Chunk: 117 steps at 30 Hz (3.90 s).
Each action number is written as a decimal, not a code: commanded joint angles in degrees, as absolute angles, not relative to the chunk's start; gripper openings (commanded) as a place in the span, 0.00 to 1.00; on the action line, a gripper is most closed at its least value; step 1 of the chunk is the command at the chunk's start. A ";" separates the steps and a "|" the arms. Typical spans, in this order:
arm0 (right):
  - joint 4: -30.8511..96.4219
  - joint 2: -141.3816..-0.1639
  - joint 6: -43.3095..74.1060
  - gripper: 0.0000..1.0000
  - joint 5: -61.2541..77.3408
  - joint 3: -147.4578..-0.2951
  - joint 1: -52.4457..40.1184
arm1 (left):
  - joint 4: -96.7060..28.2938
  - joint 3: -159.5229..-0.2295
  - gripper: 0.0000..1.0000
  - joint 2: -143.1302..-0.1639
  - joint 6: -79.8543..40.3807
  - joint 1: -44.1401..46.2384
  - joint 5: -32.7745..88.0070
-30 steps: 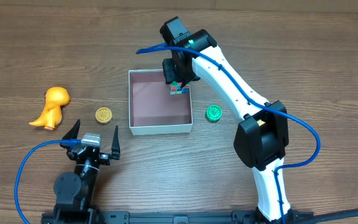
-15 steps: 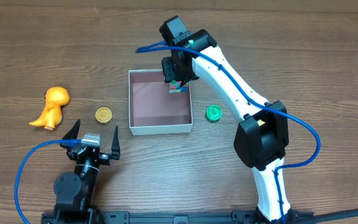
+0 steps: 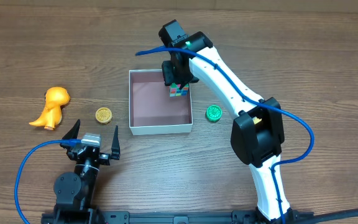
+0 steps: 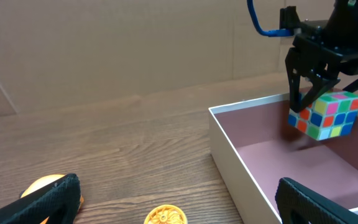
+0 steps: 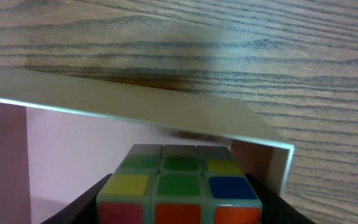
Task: Pack container
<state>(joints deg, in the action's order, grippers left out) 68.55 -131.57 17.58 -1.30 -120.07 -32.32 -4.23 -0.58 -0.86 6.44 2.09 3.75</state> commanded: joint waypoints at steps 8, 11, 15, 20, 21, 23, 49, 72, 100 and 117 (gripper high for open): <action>68.38 -131.81 17.63 0.53 -2.92 -119.98 -32.62 | -4.16 -0.27 1.00 -0.36 7.31 1.52 3.18; 68.34 -131.81 17.63 0.58 -2.90 -119.98 -32.62 | -4.16 -0.27 1.00 -0.36 7.31 1.52 3.18; 68.05 -131.81 17.63 0.60 -2.90 -120.01 -32.62 | -4.19 -0.27 1.00 -0.36 7.31 1.52 3.18; 67.75 -131.81 17.63 0.65 -2.87 -120.01 -32.62 | -4.16 -0.27 1.00 -0.36 7.31 1.52 3.18; 67.75 -131.81 17.63 0.68 -2.87 -120.01 -32.62 | -4.19 -0.27 1.00 -0.36 7.31 1.52 3.18; 67.75 -131.81 17.63 0.70 -2.90 -120.03 -32.62 | -4.16 -0.27 1.00 -0.36 7.31 1.52 3.18; 75.35 -131.76 17.61 0.04 6.28 -137.19 -34.22 | -4.19 -0.27 1.00 -0.36 7.31 1.52 3.18; 67.53 -131.81 17.87 0.08 4.64 -122.91 -36.32 | -4.16 -0.27 1.00 -0.36 7.31 1.52 3.18; 57.60 -131.92 18.04 0.08 4.80 -115.46 -36.32 | -4.19 -0.27 1.00 -0.36 7.31 1.52 3.18; 56.84 -131.92 18.04 0.08 2.44 -115.46 -36.32 | -4.16 -0.27 1.00 -0.36 7.31 1.52 3.18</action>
<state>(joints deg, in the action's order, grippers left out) 57.52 -131.74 17.96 3.36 -115.68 -36.40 -4.23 -0.58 -0.86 6.44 2.09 3.75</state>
